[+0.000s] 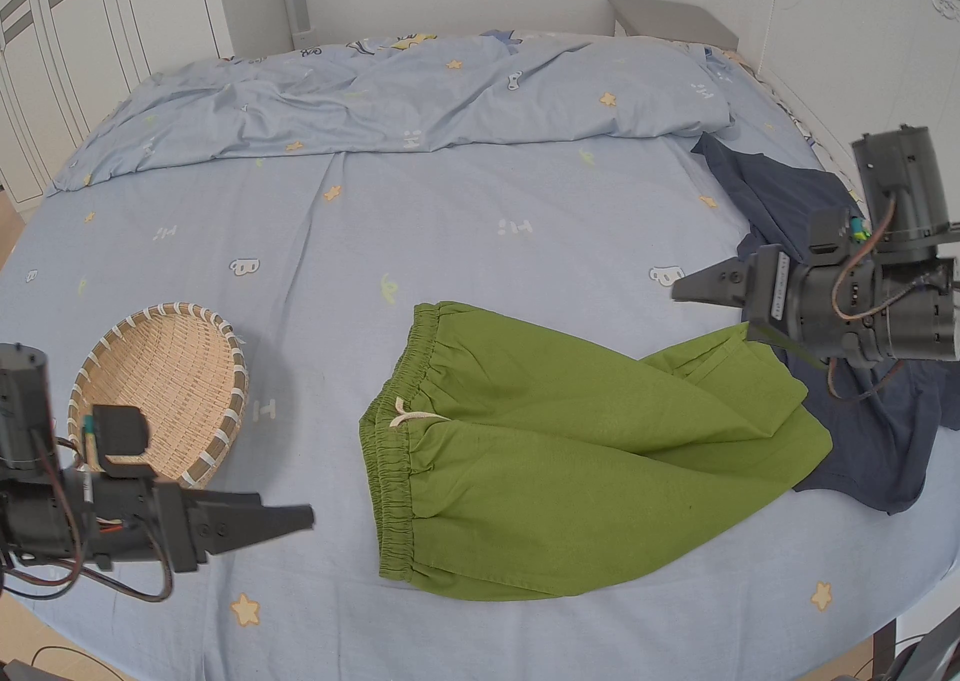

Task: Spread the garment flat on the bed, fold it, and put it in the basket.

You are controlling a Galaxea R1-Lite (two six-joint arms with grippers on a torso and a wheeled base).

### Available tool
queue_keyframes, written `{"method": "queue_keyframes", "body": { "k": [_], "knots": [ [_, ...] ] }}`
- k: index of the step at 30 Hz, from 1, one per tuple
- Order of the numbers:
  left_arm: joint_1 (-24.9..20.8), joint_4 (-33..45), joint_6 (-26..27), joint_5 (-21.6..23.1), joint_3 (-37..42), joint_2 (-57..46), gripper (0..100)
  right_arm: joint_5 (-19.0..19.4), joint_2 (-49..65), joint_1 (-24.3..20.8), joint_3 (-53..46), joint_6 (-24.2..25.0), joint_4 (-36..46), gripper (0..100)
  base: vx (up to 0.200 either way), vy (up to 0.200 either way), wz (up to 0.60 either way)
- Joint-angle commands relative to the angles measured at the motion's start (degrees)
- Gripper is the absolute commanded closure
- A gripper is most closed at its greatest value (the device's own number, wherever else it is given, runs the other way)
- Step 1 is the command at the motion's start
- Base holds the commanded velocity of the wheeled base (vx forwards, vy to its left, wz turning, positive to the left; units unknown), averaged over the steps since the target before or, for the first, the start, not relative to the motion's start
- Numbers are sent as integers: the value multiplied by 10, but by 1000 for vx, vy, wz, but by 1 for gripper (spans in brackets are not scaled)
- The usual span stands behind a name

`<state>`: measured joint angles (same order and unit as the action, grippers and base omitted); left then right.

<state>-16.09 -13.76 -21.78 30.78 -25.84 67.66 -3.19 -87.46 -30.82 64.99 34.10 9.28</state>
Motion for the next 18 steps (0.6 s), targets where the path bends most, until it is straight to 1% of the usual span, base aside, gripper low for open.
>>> {"method": "queue_keyframes", "body": {
  "k": [1,3,5,6,7,8,9,11,12,14,15,18],
  "knots": [
    [-39,-43,-3,57,34,161,0,-12,77,68,-74,39,-44,0,0,0,0],
    [-39,-44,3,53,35,179,0,-12,77,67,-72,43,-42,0,0,0,0],
    [-33,-44,28,52,36,215,0,-4,79,62,-81,40,-40,0,0,0,0],
    [-33,-44,28,52,36,215,0,-4,79,62,-81,40,-40,0,0,0,0],
    [-32,-44,46,52,33,231,0,17,81,64,-89,40,-41,0,0,0,0],
    [-32,-44,51,52,27,245,0,32,84,65,-91,40,-42,0,0,0,0],
    [-33,-45,52,52,26,258,0,41,86,66,-91,40,-41,0,0,0,0],
    [-33,-46,52,52,25,263,0,44,89,65,-91,40,-41,0,0,0,0],
    [-38,-69,52,52,21,293,0,55,95,66,-93,40,-41,0,0,0,0],
    [-39,-87,50,52,21,310,0,55,96,66,-94,40,-42,0,0,0,0],
    [-39,-118,47,52,21,337,0,55,98,65,-95,40,-42,0,0,0,0],
    [-39,-160,41,51,24,365,0,55,98,63,-95,40,-42,0,0,0,0]
  ]
}}
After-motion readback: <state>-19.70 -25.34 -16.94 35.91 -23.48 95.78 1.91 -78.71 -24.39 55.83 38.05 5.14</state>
